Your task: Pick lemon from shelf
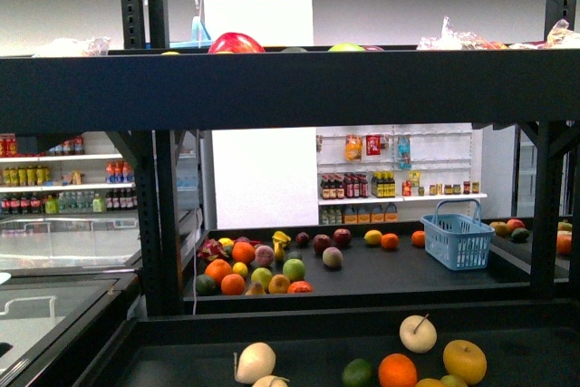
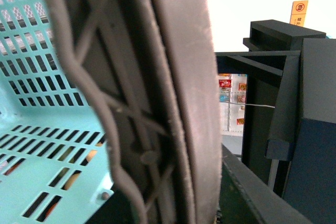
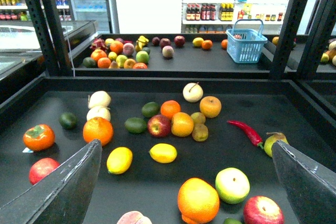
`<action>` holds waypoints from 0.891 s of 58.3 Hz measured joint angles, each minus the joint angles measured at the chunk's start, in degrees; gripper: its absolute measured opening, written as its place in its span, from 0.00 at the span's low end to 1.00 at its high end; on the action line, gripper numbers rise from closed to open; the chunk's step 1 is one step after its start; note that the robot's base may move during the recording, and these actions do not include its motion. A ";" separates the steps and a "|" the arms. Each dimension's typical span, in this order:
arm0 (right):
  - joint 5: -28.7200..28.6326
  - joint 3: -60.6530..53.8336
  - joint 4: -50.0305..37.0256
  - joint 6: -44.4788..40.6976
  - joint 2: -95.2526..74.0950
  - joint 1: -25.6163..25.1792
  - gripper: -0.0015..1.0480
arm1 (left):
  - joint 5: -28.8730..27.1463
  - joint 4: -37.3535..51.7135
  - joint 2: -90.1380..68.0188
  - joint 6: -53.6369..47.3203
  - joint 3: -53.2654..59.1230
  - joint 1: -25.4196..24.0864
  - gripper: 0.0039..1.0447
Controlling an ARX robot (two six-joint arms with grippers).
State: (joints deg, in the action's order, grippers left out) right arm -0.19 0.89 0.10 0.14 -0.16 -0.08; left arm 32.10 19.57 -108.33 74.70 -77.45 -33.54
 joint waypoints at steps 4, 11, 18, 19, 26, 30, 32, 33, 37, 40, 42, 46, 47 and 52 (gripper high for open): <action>0.00 0.00 0.00 0.00 0.00 0.00 0.93 | 0.28 -0.37 0.04 -0.11 0.02 0.09 0.18; 0.00 0.00 0.00 0.00 0.00 0.00 0.93 | 2.32 -1.88 2.73 -4.74 1.49 1.03 0.13; 0.00 0.00 0.00 0.00 0.00 0.00 0.93 | 5.33 -2.69 7.10 -9.60 3.63 2.19 0.11; 0.02 0.00 0.00 0.00 0.00 0.00 0.93 | 5.66 -2.73 7.52 -9.81 3.80 2.29 0.11; 0.00 0.00 0.00 0.00 0.00 0.00 0.93 | 9.49 -3.10 12.44 -14.38 5.73 4.42 0.08; 0.00 0.00 0.00 0.00 0.00 0.00 0.93 | 11.69 -3.08 15.02 -16.20 6.73 5.95 0.08; 0.00 0.00 0.00 0.00 0.00 0.00 0.93 | 12.68 -2.97 16.24 -16.63 7.30 6.82 0.08; 0.00 0.00 0.00 0.00 0.00 0.00 0.93 | 13.35 -2.95 17.03 -17.05 7.67 7.39 0.08; 0.02 0.00 0.00 0.00 0.00 0.00 0.93 | 15.43 -1.73 19.17 -17.40 9.18 9.31 0.08; 0.00 0.00 0.00 0.00 0.00 0.00 0.93 | 17.16 -0.87 20.70 -17.99 10.54 11.23 0.08; 0.00 0.00 0.00 0.00 0.00 0.00 0.93 | 18.08 -0.59 21.46 -18.43 11.32 12.52 0.08; 0.00 0.00 0.00 0.00 0.00 0.00 0.93 | 19.21 0.17 22.43 -19.02 12.81 15.32 0.08; 0.00 0.00 0.00 0.00 0.00 0.00 0.93 | 19.41 0.52 22.56 -19.06 13.25 16.28 0.08; 0.00 0.00 0.00 0.00 0.00 0.00 0.93 | 20.04 1.92 22.64 -19.10 14.86 20.74 0.08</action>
State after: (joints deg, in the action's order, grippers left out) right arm -0.19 0.89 0.10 0.14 -0.16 -0.08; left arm 52.14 21.50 -85.69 55.59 -62.59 -12.80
